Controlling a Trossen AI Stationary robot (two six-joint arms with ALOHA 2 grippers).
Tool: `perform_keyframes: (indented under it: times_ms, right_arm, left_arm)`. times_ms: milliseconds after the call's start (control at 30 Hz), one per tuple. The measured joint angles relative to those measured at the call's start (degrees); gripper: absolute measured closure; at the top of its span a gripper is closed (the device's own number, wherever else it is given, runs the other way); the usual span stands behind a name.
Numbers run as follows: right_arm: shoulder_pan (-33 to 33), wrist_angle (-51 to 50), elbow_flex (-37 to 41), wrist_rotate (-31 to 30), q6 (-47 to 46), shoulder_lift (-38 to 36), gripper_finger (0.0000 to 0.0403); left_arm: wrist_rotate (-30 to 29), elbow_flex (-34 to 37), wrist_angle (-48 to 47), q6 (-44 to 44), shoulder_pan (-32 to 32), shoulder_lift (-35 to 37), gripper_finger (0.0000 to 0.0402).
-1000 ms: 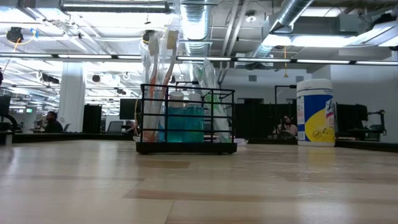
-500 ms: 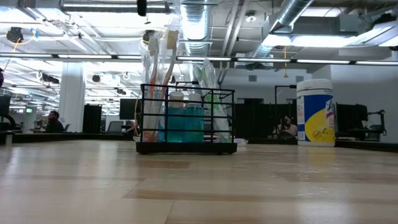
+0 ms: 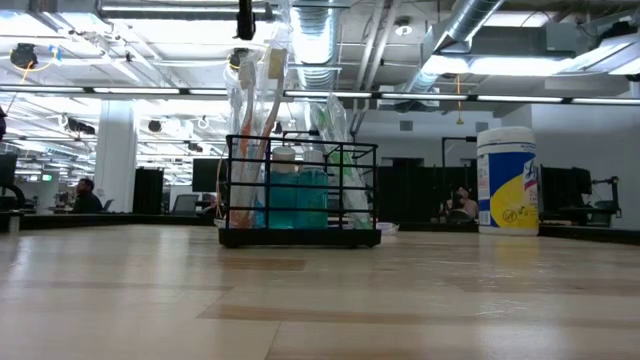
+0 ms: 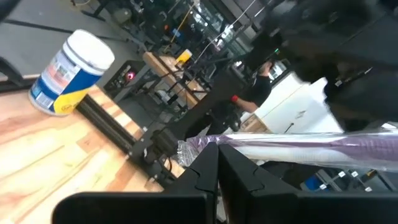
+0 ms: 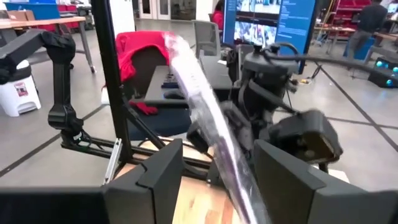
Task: Pick & Place toothbrushing station
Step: Put the bottom purple toothbrush into the mesh organizer
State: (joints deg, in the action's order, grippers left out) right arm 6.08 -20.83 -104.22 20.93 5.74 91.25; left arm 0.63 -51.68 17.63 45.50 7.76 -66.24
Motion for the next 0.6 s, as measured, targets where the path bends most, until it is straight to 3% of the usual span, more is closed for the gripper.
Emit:
perform_keyframes:
  times_ms: [367,600]
  right_arm:
    - [-0.1,-0.8,-0.7,0.1,-0.7,2.2,0.0222]
    - [-0.4,-4.7,-9.4,2.2,0.1,8.6,0.0221]
  left_arm:
    - [3.4,0.0,1.8,1.3,1.0,-0.9,0.0401]
    - [6.9,0.0,3.0,1.9,1.0,-2.6,0.0401]
